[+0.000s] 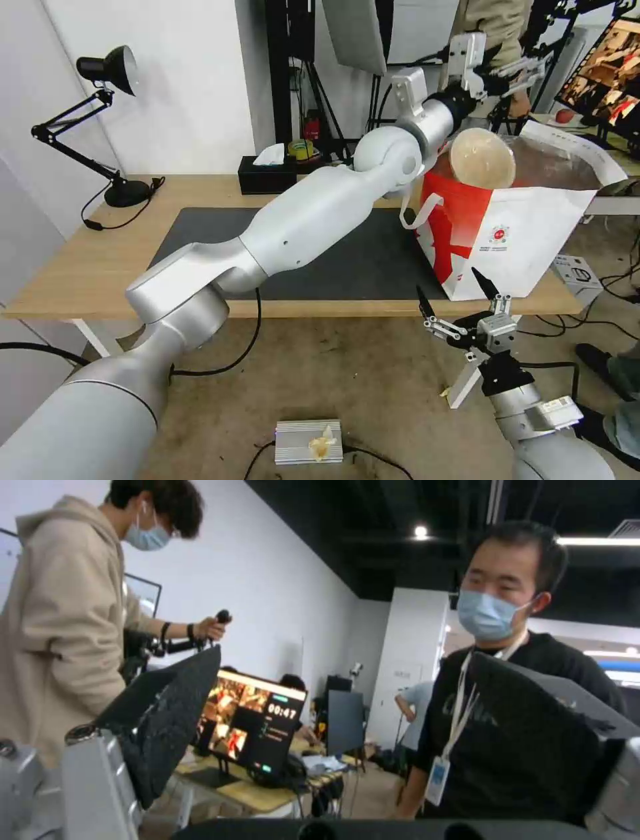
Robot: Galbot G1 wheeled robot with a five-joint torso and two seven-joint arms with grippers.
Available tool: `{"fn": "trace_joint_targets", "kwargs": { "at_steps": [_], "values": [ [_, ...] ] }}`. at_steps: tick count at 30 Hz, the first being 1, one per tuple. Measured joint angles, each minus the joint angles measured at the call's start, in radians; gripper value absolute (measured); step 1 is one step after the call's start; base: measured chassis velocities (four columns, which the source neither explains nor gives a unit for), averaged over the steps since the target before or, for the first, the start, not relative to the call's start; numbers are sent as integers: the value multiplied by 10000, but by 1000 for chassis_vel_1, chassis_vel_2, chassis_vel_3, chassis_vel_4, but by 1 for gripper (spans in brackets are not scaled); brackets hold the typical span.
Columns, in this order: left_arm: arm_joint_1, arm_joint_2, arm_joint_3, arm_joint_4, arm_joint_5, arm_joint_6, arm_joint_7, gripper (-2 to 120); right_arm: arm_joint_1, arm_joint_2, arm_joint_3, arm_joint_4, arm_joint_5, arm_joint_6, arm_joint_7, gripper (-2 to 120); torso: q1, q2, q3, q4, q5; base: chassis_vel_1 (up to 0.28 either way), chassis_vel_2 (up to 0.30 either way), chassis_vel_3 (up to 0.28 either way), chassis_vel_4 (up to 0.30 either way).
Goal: Pick up the trash from the table and place it into the takeout bag.
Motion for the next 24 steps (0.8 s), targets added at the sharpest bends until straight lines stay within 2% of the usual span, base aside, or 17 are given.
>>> {"fn": "trace_joint_targets", "kwargs": {
  "at_steps": [8, 11, 12, 20, 24],
  "values": [
    [36, 676, -534, -969, 54, -58, -238, 100, 0, 1, 0, 0, 0, 0, 0, 100, 0, 0, 0, 0, 0, 0, 0, 0, 0],
    [192, 1263, -883, -1766, 97, -71, -422, 100, 0, 1, 0, 0, 0, 0, 0, 100, 0, 0, 0, 2, -1, 0, 0, 0, 0],
    [192, 1263, -883, -1766, 97, -71, -422, 100, 0, 1, 0, 0, 0, 0, 0, 100, 0, 0, 0, 2, -1, 0, 0, 0, 0],
    [832, 2401, -909, -3220, 360, -73, -485, 100, 0, 1, 0, 0, 0, 0, 0, 100, -1, 0, 0, 1, -1, 0, 0, 0, 0],
    [1170, 2653, -850, -3653, 372, -35, -491, 100, 0, 0, 0, 0, 0, 0, 0, 100, 0, 0, 0, 0, -1, 0, 0, 0, 0]
  ]
}}
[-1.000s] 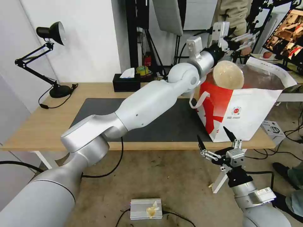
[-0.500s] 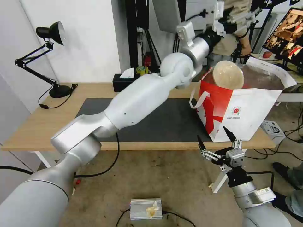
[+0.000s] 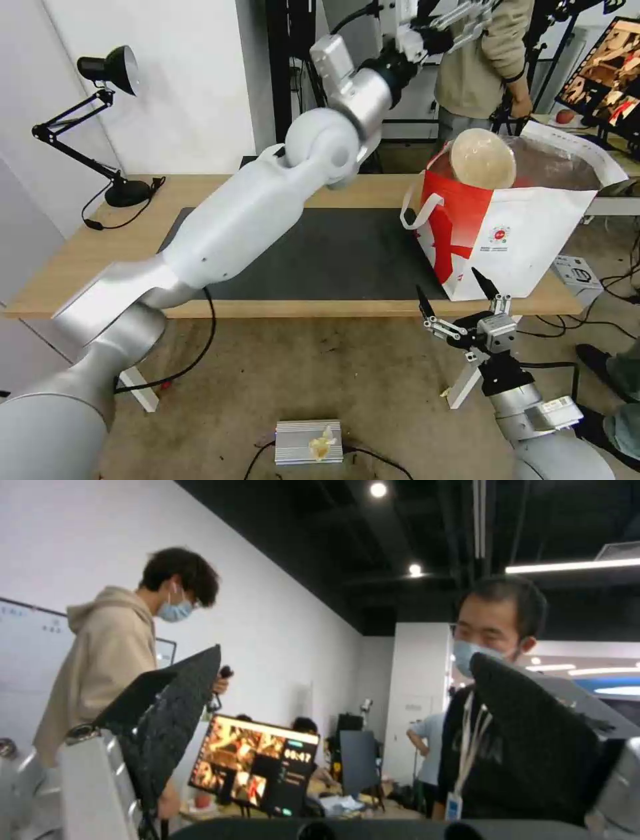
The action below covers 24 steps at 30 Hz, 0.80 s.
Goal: Pick up the trash from the table and place it into the takeout bag.
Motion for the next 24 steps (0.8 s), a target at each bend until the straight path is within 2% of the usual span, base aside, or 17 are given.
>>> {"fn": "trace_joint_targets", "kwargs": {
  "at_steps": [6, 15, 24],
  "values": [
    [1023, 536, 453, -1101, -64, 134, -230, 100, 0, 0, 0, 0, 0, 0, 0, 100, 0, 0, 0, 0, 1, 0, 0, 0, 0],
    [2367, 720, 966, -2051, 231, 148, -232, 100, 0, 0, 1, 1, 0, 0, 0, 100, 0, 0, 0, -1, 2, 0, 0, 0, 0],
    [3186, 940, 1068, -2827, 659, 198, -229, 100, 0, 0, 1, 1, 0, 0, 0, 100, 0, 0, 0, -1, 2, 0, 0, 0, 0]
  ]
}}
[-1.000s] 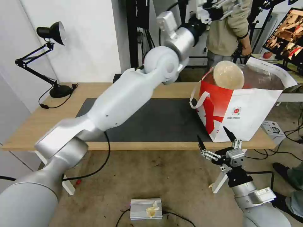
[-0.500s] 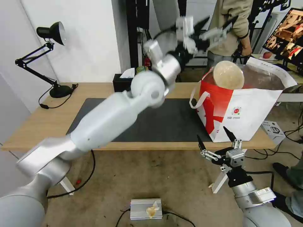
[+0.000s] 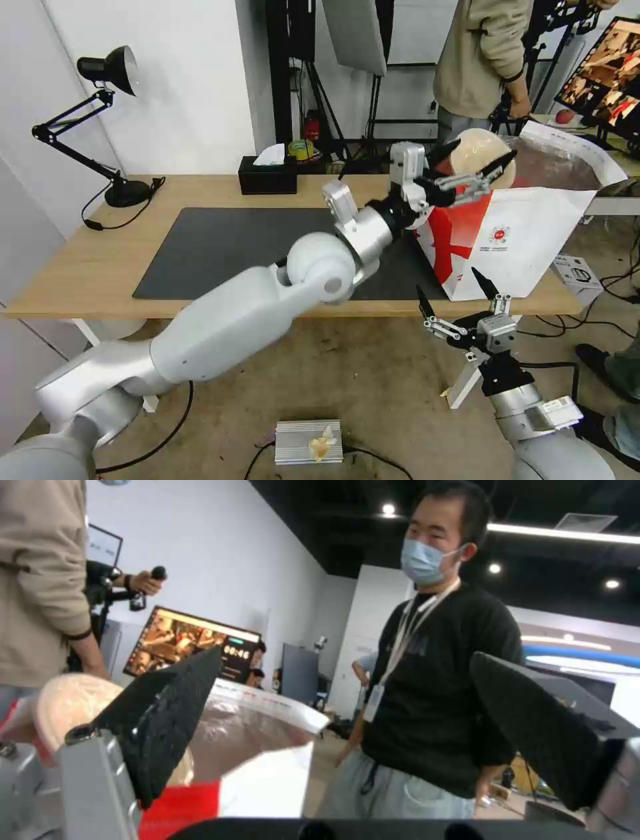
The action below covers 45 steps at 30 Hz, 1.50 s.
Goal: Pick up the trash from the table and place it into the takeout bag.
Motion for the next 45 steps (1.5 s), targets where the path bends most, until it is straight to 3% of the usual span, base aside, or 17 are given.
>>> {"fn": "trace_joint_targets", "kwargs": {
  "at_steps": [15, 22, 28, 33, 37, 43, 45],
  "values": [
    [1842, 1220, -943, -1267, 1231, 214, 466, 100, 0, 0, 0, 0, 0, 0, 1, 100, 0, 0, 0, 2, -1, 0, 0, 0, 0],
    [3513, 1822, -2116, -2022, 2074, 309, 786, 100, -1, 0, 1, 0, 0, 1, 0, 100, 0, 0, 0, 3, -3, 0, 0, 0, 0],
    [5707, 2063, -3601, -2867, 3156, 308, 1263, 100, 0, 1, 1, 0, 0, 0, 0, 100, 0, 0, -1, 0, -1, 0, 0, 0, 0],
    [7378, 2084, -4828, -3414, 3915, 288, 1799, 100, -1, 0, 1, 1, 0, 0, 0, 100, 0, 1, -1, 3, -2, 0, 0, 0, 0],
    [7921, 2043, -5286, -3602, 4203, 204, 1944, 100, -1, 0, 1, 0, 0, 0, 0, 100, 0, 0, -1, 1, -1, 0, 0, 0, 0],
    [9156, 1414, -6623, -3976, 4990, 126, 2253, 100, -1, 0, 1, 0, 0, 0, 0, 100, 0, 0, 0, 0, 0, 0, 0, 0, 0],
    [9272, 1348, -6739, -4002, 5056, 119, 2291, 100, 0, 0, 1, 0, 0, 0, 0, 100, 0, 0, 0, 1, -1, 0, 0, 0, 0]
  ]
}}
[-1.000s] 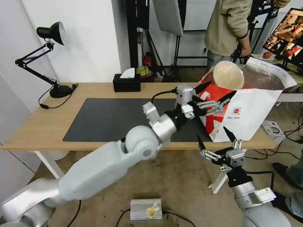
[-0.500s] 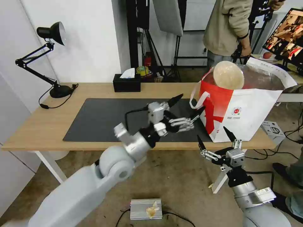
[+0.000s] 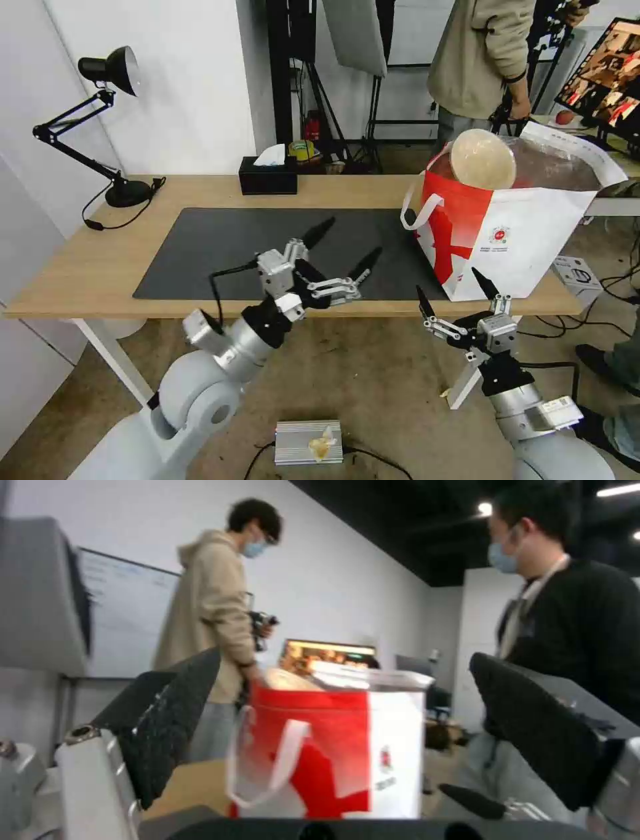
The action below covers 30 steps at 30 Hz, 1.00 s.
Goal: Pick up the trash from the table and place it into the takeout bag.
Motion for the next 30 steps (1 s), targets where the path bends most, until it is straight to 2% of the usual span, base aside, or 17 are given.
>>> {"fn": "trace_joint_targets", "kwargs": {
  "at_steps": [2, 5, 8, 14, 16, 18, 19, 22, 30],
  "values": [
    [681, -329, -595, -149, 385, -43, 171, 100, 0, 0, 0, 0, 0, 0, 0, 100, 0, 0, 0, -1, 1, 0, 0, 0, 0],
    [1199, -559, -986, -225, 695, -149, 305, 100, 0, 0, 0, 0, 0, 0, 0, 100, 0, 0, 0, -1, 1, 0, 0, 0, 0],
    [2220, -1148, -1776, -384, 1195, -283, 713, 100, 0, 0, 0, 0, 0, 0, 0, 100, 0, 1, 0, 1, 1, 0, 0, 0, 0],
    [3319, -1748, -2494, -544, 1774, -655, 1130, 100, 0, 0, 0, 0, 0, 0, 0, 100, 0, 0, 0, 0, 1, 0, 0, 0, 0],
    [3933, -2130, -3001, -658, 2058, -937, 1348, 100, 0, 0, 0, 0, 0, 0, 0, 100, 0, 0, 0, 1, 1, 0, 0, 0, 0],
    [3953, -2147, -3022, -663, 2068, -948, 1356, 100, 0, 0, 0, 0, 0, 0, 0, 100, 0, 0, 0, 0, 1, 0, 0, 0, 0],
    [4384, -2501, -3414, -771, 2213, -1173, 1547, 100, 0, 0, 0, 0, 0, 0, 0, 100, 0, 0, 0, -1, 1, 0, 0, 0, 0],
    [5140, -3097, -3883, -880, 2437, -1686, 1798, 100, 0, 0, 0, 0, 0, 0, 0, 100, 0, 0, 0, 0, 1, 0, 0, 0, 0],
    [5824, -3792, -4698, -898, 2573, -2479, 2189, 100, 0, 1, 0, 0, 0, 0, 0, 100, 0, 1, 0, 0, 1, 0, 0, 0, 0]
  ]
}}
